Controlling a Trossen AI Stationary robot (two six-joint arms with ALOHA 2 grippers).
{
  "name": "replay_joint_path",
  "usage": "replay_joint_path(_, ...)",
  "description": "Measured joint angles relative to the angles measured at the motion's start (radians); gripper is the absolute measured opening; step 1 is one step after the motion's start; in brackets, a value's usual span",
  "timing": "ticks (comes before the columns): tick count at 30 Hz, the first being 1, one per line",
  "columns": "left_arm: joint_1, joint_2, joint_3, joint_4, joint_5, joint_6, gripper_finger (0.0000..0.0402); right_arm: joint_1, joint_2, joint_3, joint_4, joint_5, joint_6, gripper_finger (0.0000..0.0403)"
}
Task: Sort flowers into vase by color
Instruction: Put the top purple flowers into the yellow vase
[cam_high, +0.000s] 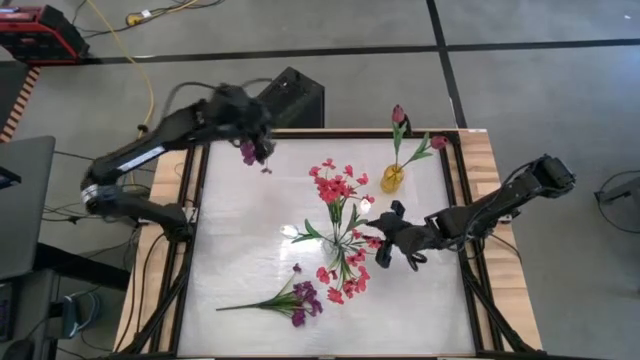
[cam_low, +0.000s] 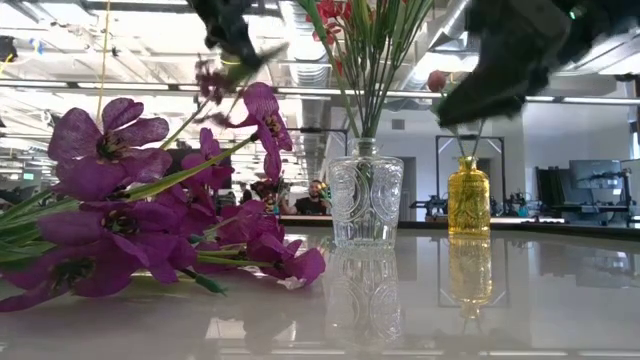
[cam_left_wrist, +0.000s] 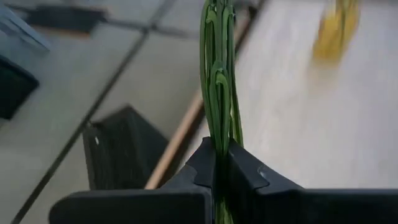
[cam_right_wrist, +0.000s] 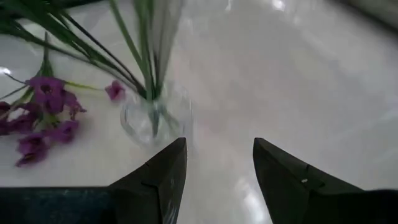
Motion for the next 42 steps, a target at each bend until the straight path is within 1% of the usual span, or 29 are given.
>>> replay_joint_path(3, 0.0, -0.071, -0.003, 0.052, 0.004, -0.05, 0.0003, -0.007, -0.003, 0.077, -0.052, 0.076, -0.161, 0.021)
replay_joint_path(6, 0.0, -0.113, -0.003, 0.088, 0.042, -0.087, 0.0003, -0.008, -0.01, 0.182, -0.185, 0.185, -0.355, 0.021)
replay_joint_path(10, 0.0, -0.129, -0.003, 0.08, 0.09, -0.111, 0.0003, -0.009, -0.01, 0.314, -0.364, 0.367, -0.642, 0.021)
replay_joint_path(12, 0.0, -0.127, -0.003, 0.061, 0.108, -0.114, 0.0003, -0.013, -0.011, 0.367, -0.4, 0.45, -0.815, 0.021)
replay_joint_path(15, 0.0, -0.106, -0.003, 0.06, 0.139, -0.144, 0.0003, -0.021, -0.01, 0.425, -0.38, 0.598, -1.153, 0.021)
replay_joint_path(17, -0.003, -0.081, -0.003, 0.077, 0.187, -0.177, 0.0003, -0.039, -0.009, 0.458, -0.305, 0.699, -1.392, 0.021)
replay_joint_path(19, -0.006, -0.051, -0.003, 0.11, 0.237, -0.207, 0.0003, -0.067, -0.01, 0.483, -0.208, 0.761, -1.631, 0.021)
replay_joint_path(20, -0.006, -0.034, -0.003, 0.13, 0.255, -0.222, 0.0003, -0.085, -0.01, 0.497, -0.171, 0.767, -1.726, 0.021)
replay_joint_path(22, -0.007, 0.002, -0.003, 0.172, 0.272, -0.255, 0.0002, -0.126, -0.009, 0.531, -0.139, 0.717, -1.822, 0.021)
replay_joint_path(24, -0.007, 0.042, 0.002, 0.183, 0.275, -0.284, 0.0002, -0.181, -0.01, 0.557, -0.103, 0.621, -1.895, 0.0207)
replay_joint_path(27, -0.007, 0.105, 0.022, 0.186, 0.279, -0.329, 0.0002, -0.27, -0.01, 0.571, -0.012, 0.42, -2.042, 0.0195)
replay_joint_path(28, -0.007, 0.126, 0.03, 0.186, 0.294, -0.349, 0.0002, -0.296, -0.009, 0.571, 0.024, 0.35, -2.086, 0.019)
replay_joint_path(30, -0.007, 0.164, 0.043, 0.191, 0.343, -0.395, 0.0002, -0.344, -0.008, 0.571, 0.081, 0.214, -2.152, 0.0181)
replay_joint_path(32, -0.007, 0.201, 0.055, 0.185, 0.405, -0.427, 0.0002, -0.387, -0.01, 0.573, 0.102, 0.11, -2.196, 0.0173)
replay_joint_path(34, -0.007, 0.232, 0.072, 0.185, 0.458, -0.446, 0.0002, -0.427, -0.01, 0.573, 0.111, 0.054, -2.211, 0.0166)
replay_joint_path(36, -0.007, 0.254, 0.09, 0.185, 0.481, -0.463, 0.0002, -0.463, -0.003, 0.573, 0.107, 0.017, -2.198, 0.0161)
replay_joint_path(39, -0.007, 0.278, 0.128, 0.182, 0.485, -0.469, 0.0002, -0.514, 0.011, 0.573, 0.102, -0.019, -2.19, 0.0158)
replay_joint_path(42, -0.003, 0.28, 0.159, 0.176, 0.478, -0.469, 0.0002, -0.558, 0.042, 0.574, 0.117, -0.039, -2.23, 0.0157)
